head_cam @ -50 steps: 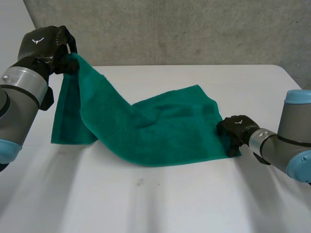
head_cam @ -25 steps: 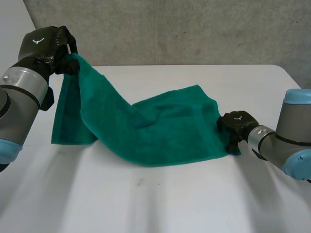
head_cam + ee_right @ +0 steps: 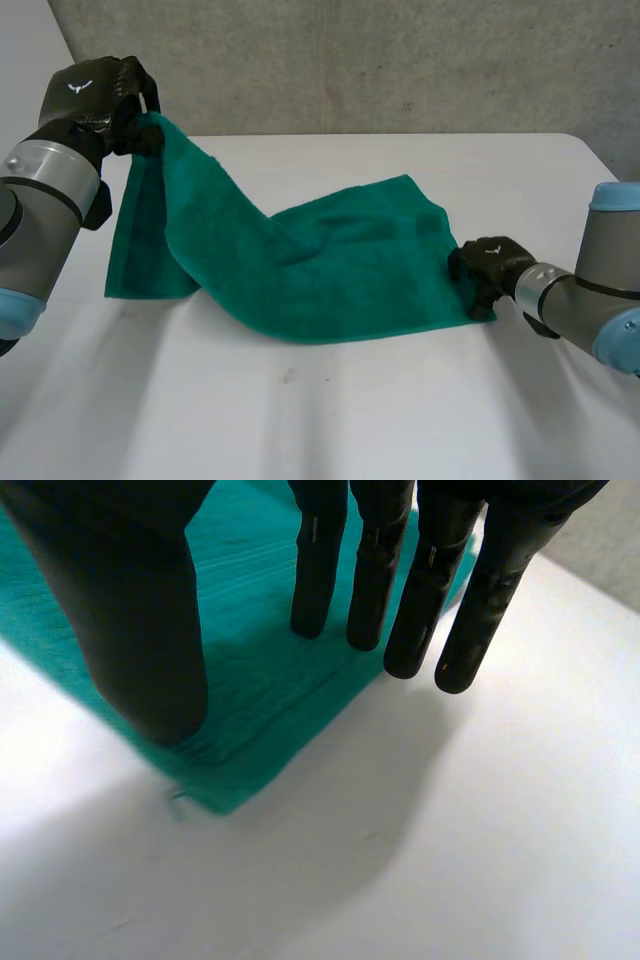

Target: Fold the towel.

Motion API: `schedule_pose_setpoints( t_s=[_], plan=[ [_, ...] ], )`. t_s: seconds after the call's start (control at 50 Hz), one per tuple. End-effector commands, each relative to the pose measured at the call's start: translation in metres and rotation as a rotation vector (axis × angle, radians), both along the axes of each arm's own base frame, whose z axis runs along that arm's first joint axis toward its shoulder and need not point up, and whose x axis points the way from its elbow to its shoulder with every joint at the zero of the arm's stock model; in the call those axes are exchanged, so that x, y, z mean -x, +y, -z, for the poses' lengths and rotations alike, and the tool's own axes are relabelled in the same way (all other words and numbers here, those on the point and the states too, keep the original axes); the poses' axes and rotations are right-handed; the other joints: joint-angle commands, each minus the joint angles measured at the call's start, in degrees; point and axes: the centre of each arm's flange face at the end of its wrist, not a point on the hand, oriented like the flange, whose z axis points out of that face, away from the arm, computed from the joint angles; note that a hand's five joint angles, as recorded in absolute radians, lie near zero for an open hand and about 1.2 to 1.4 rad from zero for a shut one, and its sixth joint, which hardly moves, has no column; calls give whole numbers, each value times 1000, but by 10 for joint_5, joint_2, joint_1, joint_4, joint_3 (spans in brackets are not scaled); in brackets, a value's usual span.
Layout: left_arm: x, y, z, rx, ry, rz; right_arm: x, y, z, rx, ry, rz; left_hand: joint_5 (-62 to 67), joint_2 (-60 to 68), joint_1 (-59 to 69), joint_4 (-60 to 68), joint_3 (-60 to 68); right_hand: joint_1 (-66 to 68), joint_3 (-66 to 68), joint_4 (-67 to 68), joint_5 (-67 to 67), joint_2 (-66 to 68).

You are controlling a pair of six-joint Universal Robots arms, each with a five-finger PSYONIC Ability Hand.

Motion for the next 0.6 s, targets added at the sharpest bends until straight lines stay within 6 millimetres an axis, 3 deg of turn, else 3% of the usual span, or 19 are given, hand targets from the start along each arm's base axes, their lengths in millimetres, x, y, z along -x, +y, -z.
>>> schedule_pose_setpoints(
  t_s=[0.02,0.6],
  plan=[
    [0,0,0,-1,0,2,1,14,-4,-40,-4,-20,151,113,153,115,115,75,32,31,34,27],
    [2,1,3,-7,-2,8,-5,-3,8,16,-9,-19,151,113,153,115,115,108,65,65,68,60]
  ],
)
